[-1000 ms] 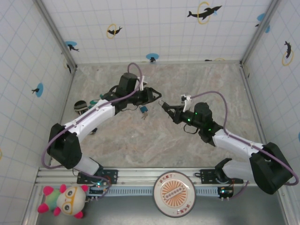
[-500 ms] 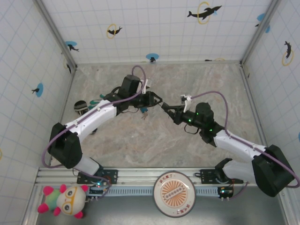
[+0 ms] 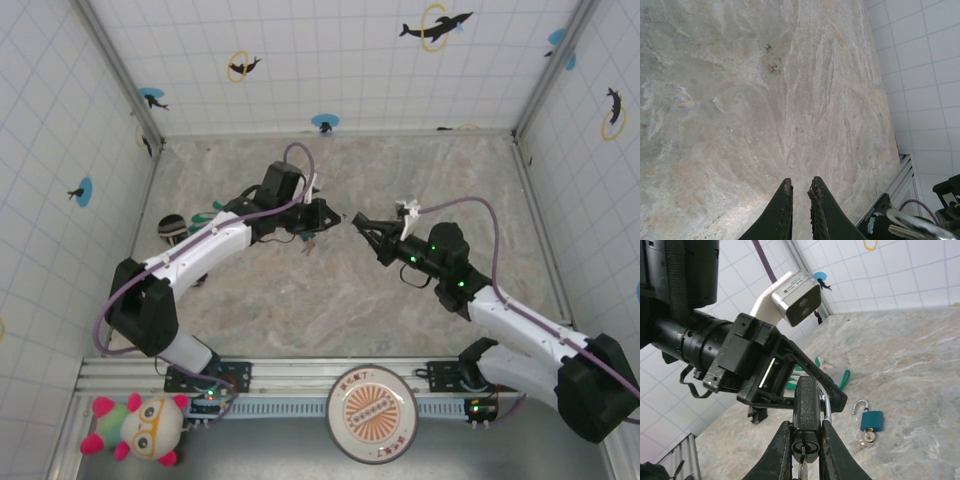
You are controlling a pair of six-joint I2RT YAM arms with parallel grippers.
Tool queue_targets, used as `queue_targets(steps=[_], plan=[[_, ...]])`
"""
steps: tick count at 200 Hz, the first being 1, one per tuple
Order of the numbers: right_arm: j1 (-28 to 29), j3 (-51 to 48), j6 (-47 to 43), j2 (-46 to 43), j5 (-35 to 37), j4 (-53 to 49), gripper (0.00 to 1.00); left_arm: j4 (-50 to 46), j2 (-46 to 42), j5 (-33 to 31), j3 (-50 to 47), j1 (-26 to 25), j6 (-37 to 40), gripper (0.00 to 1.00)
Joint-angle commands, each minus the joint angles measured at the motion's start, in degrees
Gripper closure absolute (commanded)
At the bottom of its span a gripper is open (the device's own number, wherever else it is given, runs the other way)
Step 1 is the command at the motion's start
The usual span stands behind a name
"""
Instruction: Unlock with the key
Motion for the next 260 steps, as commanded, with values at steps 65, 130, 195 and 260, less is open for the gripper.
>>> queue_targets(steps=[65, 130, 195, 260], plan=[[-1.5, -1.8, 3.8, 3.9, 3.9, 1.3, 1.0, 2.9, -5.7, -9.6, -5.3, 1.3, -5.2, 0.69], [-1.2, -2.2, 12.6, 17.8, 4.3, 11.9, 1.0, 7.8, -7.6, -9.2, -8.4, 1.3, -8.6, 0.65], [-1.5, 3.6, 17.4, 33.3, 3.2, 17.5, 1.0, 9.5, -7.6, -8.4, -9.8, 1.3, -10.5, 0.64], [-3.6, 8.3, 23.0, 44.1, 2.5, 21.2, 1.0, 10.8, -7.5, -7.8, -10.9, 1.3, -11.8, 0.64]])
